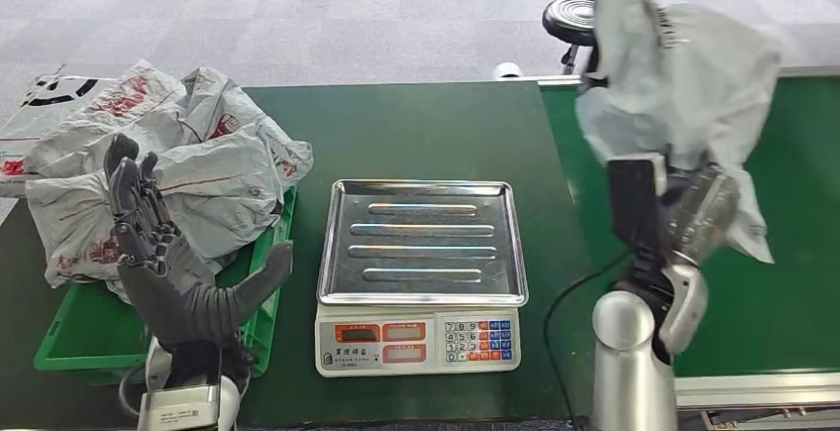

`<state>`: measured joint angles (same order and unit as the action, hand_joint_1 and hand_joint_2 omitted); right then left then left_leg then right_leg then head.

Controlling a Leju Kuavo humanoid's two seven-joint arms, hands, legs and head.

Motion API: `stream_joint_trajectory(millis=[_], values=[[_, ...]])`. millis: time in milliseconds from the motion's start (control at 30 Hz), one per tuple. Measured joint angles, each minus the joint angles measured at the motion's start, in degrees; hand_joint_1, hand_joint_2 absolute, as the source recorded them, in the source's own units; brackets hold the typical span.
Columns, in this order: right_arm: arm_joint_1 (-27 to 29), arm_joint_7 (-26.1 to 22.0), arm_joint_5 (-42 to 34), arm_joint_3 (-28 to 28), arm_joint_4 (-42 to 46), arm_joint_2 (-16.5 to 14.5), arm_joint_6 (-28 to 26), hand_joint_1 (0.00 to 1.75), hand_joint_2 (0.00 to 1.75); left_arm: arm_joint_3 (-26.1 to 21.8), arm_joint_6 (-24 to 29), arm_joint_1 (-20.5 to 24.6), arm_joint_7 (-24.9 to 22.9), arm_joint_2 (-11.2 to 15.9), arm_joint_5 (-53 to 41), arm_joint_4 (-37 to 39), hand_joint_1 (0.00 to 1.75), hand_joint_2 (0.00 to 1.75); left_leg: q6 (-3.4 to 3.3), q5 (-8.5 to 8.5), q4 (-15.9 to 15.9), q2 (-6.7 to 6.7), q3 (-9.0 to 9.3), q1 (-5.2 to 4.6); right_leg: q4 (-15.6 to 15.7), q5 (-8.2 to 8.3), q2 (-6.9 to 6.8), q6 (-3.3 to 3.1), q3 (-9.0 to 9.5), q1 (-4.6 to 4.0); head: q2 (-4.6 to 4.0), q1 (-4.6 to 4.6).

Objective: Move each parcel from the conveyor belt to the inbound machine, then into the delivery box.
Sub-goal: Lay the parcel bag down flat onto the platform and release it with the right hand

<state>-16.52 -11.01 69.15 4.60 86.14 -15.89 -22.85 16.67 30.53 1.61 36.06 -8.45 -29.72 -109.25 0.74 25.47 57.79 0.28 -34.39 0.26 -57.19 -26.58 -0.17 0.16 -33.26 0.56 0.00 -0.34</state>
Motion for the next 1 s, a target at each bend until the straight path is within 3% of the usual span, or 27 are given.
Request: stream_joint_trajectory(millis=[67,133,300,533,700,1000], values=[[-1.8,-1.7,-5.2,-8.0,-6.6,0.1,4.5,1.75,1.75,0.3,-0.5,1.5,-1.0,0.1,-2.3,1.7,0.0,1.75,0.1,-0.08,0.0,-0.04,-0.01,0.05,0.0,0.03,-0.02,-0.05,-0.04,-0.08,0.0,-0.01],[-3.1,-2.7,-8.5,-14.5,-13.0,0.1,5.3,1.75,1.75,1.0,-0.7,2.8,-1.9,0.1,-3.8,3.4,0.0,1.75,0.15,-0.13,0.0,-0.22,-0.03,0.13,0.0,0.03,-0.18,-0.07,-0.02,-0.15,0.0,-0.01],[-4.1,-3.2,-11.0,-23.5,-22.1,0.5,4.6,1.75,1.75,1.7,-0.7,4.1,-2.5,0.4,-4.4,6.0,0.0,1.75,0.18,-0.12,0.0,-0.33,-0.1,0.22,-0.1,0.0,-0.26,-0.11,-0.06,-0.14,0.0,-0.01],[-5.2,-3.2,-11.6,-27.4,-26.2,1.5,4.9,1.75,1.75,2.2,-0.7,4.8,-2.7,0.8,-4.4,7.3,0.0,1.75,0.14,-0.07,0.0,-0.31,-0.18,0.2,0.0,-0.01,-0.25,-0.1,-0.13,-0.1,0.0,-0.01],[-5.2,-4.3,-11.9,-29.6,-27.8,1.4,8.4,1.75,1.75,2.6,-1.6,5.7,-3.7,0.9,-5.5,8.1,0.0,1.75,0.14,-0.08,0.0,-0.28,-0.16,0.2,0.0,-0.01,-0.24,-0.1,-0.14,-0.12,0.0,-0.01],[-5.4,-4.1,-12.4,-31.8,-30.4,1.1,8.0,1.75,1.75,2.8,-1.8,6.6,-4.2,0.9,-5.8,9.5,0.0,1.75,0.15,-0.08,0.0,-0.27,-0.17,0.21,0.0,-0.01,-0.19,-0.11,-0.16,-0.13,0.0,-0.01]])
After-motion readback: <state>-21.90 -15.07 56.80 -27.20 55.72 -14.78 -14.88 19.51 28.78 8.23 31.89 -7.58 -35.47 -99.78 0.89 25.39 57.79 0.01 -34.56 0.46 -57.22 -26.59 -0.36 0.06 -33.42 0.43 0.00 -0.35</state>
